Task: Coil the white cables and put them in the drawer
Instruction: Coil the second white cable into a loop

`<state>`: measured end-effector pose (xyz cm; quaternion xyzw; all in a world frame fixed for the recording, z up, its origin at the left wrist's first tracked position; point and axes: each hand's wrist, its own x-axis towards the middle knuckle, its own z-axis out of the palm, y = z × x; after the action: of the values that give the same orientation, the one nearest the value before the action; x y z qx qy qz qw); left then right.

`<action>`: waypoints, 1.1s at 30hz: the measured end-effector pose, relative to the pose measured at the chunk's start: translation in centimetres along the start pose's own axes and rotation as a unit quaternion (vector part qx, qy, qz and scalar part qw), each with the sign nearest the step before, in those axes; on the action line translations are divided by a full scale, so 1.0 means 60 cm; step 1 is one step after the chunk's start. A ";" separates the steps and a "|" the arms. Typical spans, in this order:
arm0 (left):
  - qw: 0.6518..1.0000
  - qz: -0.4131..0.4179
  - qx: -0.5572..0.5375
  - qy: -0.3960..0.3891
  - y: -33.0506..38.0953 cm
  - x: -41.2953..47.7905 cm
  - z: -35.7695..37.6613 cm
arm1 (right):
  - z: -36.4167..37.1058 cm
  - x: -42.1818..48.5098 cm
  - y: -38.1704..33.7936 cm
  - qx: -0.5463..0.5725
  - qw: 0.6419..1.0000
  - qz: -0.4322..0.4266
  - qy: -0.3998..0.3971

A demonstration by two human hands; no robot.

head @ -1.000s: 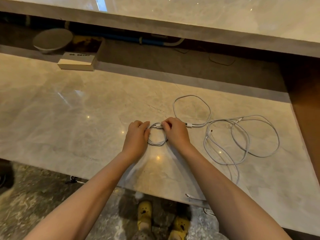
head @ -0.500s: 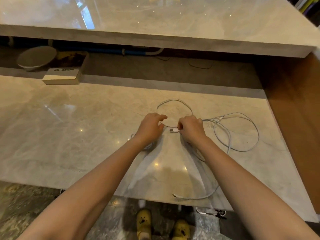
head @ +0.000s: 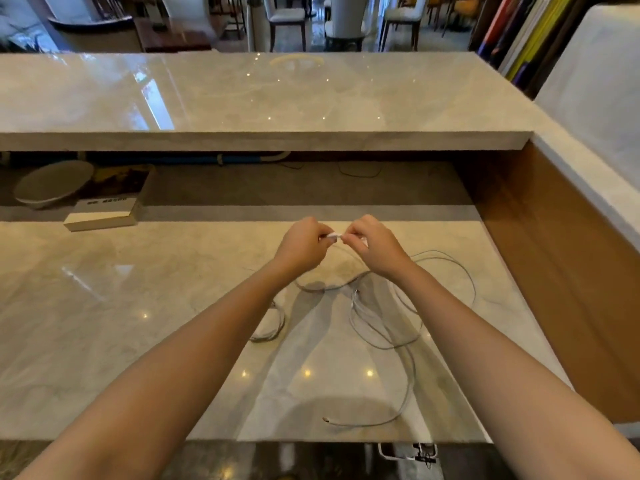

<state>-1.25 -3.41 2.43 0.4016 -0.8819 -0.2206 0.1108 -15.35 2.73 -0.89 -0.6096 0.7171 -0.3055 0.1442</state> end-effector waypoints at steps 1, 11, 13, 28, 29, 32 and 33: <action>1.000 0.000 -0.023 0.002 0.010 0.002 -0.017 | -0.017 0.001 -0.001 0.022 1.000 0.004 0.007; 0.936 -0.088 -0.288 -0.184 0.052 -0.017 -0.129 | -0.123 -0.029 -0.028 0.195 0.977 0.024 0.084; 0.941 -0.074 -0.265 -0.199 0.056 -0.021 -0.134 | -0.134 -0.025 -0.051 0.140 0.988 -0.019 0.059; 0.708 0.048 -0.675 -0.202 0.115 -0.025 -0.199 | -0.177 -0.059 -0.043 0.235 0.970 -0.003 0.065; 0.701 0.047 -0.685 -0.193 0.116 -0.025 -0.200 | -0.168 -0.064 -0.033 0.240 0.968 0.015 0.065; 0.663 0.055 -0.729 -0.160 0.121 -0.026 -0.203 | -0.143 -0.076 -0.012 0.269 0.960 0.062 0.054; 0.642 0.063 -0.749 -0.151 0.124 -0.026 -0.208 | -0.134 -0.079 -0.005 0.261 0.961 0.078 0.041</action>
<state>-0.48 -1.67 16.90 0.0854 -0.4426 -0.8560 0.2531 -18.74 9.39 4.70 -0.4798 0.6635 -0.4942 0.2920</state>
